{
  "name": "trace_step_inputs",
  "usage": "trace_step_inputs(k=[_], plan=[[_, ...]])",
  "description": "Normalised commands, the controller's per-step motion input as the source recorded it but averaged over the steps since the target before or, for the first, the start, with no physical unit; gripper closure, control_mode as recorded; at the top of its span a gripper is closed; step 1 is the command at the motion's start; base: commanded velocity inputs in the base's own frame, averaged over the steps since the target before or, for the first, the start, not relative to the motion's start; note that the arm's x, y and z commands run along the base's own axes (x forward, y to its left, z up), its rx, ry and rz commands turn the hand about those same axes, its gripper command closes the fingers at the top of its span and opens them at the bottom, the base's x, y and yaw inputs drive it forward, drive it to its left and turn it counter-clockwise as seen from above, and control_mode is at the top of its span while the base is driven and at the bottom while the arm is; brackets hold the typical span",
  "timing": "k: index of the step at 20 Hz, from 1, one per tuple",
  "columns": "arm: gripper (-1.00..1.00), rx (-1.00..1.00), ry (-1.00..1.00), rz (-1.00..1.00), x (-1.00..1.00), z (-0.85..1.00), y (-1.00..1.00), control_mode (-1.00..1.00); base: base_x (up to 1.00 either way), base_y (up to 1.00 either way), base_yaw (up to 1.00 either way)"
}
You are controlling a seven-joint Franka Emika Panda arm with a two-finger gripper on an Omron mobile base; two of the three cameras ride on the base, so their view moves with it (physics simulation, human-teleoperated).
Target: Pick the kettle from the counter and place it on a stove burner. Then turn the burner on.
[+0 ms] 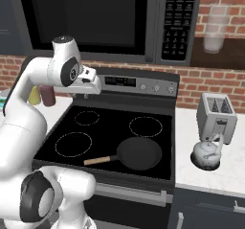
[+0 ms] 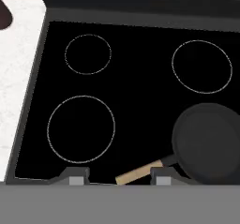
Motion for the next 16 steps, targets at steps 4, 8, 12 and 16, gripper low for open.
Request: trace_step_inputs(k=[4, 8, 12, 16], plan=[[-1.0, 0.02, -0.11, -0.05, -0.51, 0.0, -0.71, -1.0, 0.0, 0.0, 0.0], [-1.0, 0.02, -0.18, -0.12, -0.87, 0.0, -1.0, -1.0, 0.0, 0.0, 0.0], [-1.0, 0.0, -0.21, -0.13, -0.91, 0.0, -1.0, -1.0, 0.0, 0.0, 0.0], [-1.0, 0.0, -0.22, -0.13, -0.91, 0.0, -1.0, -1.0, 0.0, 0.0, 0.0]])
